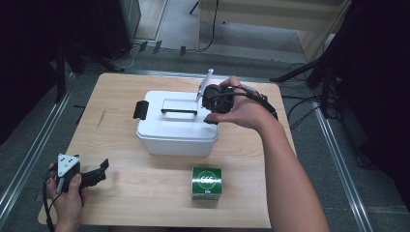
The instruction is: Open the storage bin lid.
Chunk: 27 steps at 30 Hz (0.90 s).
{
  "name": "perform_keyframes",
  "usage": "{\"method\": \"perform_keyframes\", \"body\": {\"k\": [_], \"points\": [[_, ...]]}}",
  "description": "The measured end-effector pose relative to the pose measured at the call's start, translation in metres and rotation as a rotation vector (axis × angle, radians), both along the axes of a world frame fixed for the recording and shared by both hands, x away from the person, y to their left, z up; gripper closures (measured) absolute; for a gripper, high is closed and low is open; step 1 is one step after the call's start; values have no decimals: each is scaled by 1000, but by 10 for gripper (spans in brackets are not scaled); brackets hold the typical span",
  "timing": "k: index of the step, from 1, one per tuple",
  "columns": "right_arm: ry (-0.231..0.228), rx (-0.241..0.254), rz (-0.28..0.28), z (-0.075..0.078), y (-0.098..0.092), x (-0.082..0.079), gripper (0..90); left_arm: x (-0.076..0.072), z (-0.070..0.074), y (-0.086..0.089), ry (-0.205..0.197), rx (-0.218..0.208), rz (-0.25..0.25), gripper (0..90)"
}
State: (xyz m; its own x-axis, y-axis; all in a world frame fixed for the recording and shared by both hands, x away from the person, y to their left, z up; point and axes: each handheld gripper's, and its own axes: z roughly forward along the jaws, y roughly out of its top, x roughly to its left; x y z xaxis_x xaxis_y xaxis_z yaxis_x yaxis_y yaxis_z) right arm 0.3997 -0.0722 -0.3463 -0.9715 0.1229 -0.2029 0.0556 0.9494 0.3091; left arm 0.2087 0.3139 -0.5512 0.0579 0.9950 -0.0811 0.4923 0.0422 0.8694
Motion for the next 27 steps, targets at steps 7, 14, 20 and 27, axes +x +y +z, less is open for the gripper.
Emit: {"method": "perform_keyframes", "body": {"k": [7, 14, 20, 27], "points": [[-31, -16, 29, -1, 17, 1, 577, 0, 0, 0, 2, 0, 0, 0], [-54, -28, 56, 2, 35, 0, 653, 0, 0, 0, 6, -1, -1, 0], [-51, -67, 94, 3, 49, -1, 723, 0, 0, 0, 7, 0, -2, 0], [-52, -150, 93, 2, 61, 2, 768, 0, 0, 0, 9, 3, -4, 0]]}}
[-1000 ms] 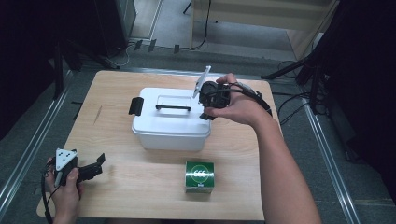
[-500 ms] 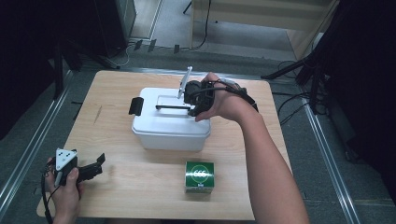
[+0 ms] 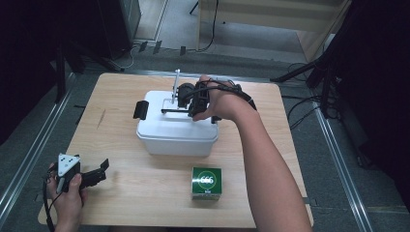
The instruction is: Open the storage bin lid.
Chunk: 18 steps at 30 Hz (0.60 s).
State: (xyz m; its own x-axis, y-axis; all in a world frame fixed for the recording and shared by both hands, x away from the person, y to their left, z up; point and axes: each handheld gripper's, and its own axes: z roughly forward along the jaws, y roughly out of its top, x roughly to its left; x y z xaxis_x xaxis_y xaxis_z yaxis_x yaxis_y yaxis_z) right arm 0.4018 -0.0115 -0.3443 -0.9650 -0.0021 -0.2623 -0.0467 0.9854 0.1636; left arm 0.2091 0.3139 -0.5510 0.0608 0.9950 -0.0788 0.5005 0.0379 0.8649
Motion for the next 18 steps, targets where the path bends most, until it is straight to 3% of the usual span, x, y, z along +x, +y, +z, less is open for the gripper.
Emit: {"method": "perform_keyframes", "body": {"k": [9, 12, 17, 18], "points": [[-34, -32, -23, -2, 11, 4, 779, 0, 0, 0, -1, 3, -3, 0], [-31, -38, -26, -3, 12, 7, 833, 0, 0, 0, 2, 2, -4, 0], [-25, -22, -15, -3, 11, 10, 845, 0, 0, 0, 2, 1, -4, 0], [-1, -18, -14, -2, 10, 11, 849, 0, 0, 0, 2, 1, -4, 0]]}}
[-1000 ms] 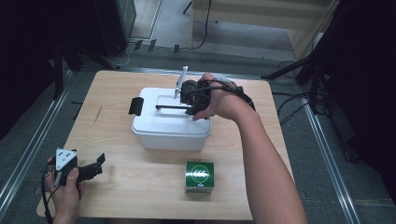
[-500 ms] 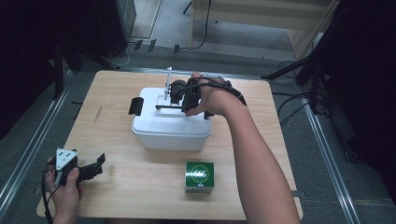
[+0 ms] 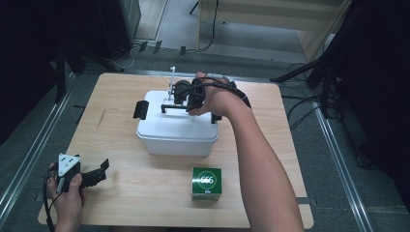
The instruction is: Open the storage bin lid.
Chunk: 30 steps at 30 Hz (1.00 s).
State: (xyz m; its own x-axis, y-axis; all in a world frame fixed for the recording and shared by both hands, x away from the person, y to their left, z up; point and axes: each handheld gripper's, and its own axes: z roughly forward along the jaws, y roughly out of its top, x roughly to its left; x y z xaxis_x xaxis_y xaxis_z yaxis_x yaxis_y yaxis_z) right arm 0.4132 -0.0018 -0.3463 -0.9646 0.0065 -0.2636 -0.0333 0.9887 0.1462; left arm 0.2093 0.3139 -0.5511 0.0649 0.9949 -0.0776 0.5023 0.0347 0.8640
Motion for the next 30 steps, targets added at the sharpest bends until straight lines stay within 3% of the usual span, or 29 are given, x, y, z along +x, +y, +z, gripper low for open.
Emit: {"method": "perform_keyframes", "body": {"k": [10, 16, 30], "points": [[14, 10, 19, 8, 1, 1, 852, 0, 0, 1, -1, -4, -1, 0], [0, 33, 19, 23, -1, -1, 853, 0, 0, 1, -1, -5, -2, 0], [-46, 76, 6, 51, -32, -6, 853, 0, 0, 0, -3, -2, 0, 0]]}}
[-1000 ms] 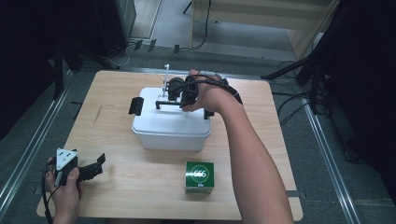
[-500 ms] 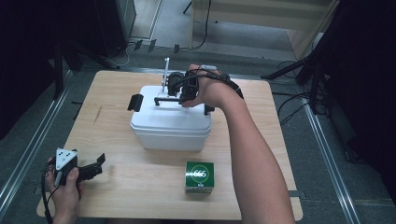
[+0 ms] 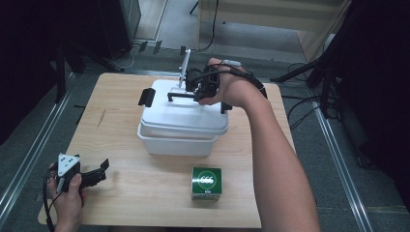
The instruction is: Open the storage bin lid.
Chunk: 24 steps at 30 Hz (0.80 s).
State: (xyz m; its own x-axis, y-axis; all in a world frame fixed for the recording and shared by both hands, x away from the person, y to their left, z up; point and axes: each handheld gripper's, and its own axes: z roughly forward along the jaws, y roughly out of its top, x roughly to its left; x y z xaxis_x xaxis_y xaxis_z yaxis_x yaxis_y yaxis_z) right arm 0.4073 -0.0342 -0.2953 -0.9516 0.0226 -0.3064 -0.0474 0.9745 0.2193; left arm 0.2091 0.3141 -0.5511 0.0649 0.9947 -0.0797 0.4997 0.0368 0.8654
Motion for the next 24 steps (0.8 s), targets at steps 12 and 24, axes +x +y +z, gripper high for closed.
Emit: {"method": "perform_keyframes", "body": {"k": [12, 24], "points": [[-30, 4, -54, 11, -47, -5, 853, 0, 0, 0, 0, 2, 0, 0], [-47, 4, -101, 13, -91, -12, 853, 0, 0, 0, 2, 7, 2, 0]]}}
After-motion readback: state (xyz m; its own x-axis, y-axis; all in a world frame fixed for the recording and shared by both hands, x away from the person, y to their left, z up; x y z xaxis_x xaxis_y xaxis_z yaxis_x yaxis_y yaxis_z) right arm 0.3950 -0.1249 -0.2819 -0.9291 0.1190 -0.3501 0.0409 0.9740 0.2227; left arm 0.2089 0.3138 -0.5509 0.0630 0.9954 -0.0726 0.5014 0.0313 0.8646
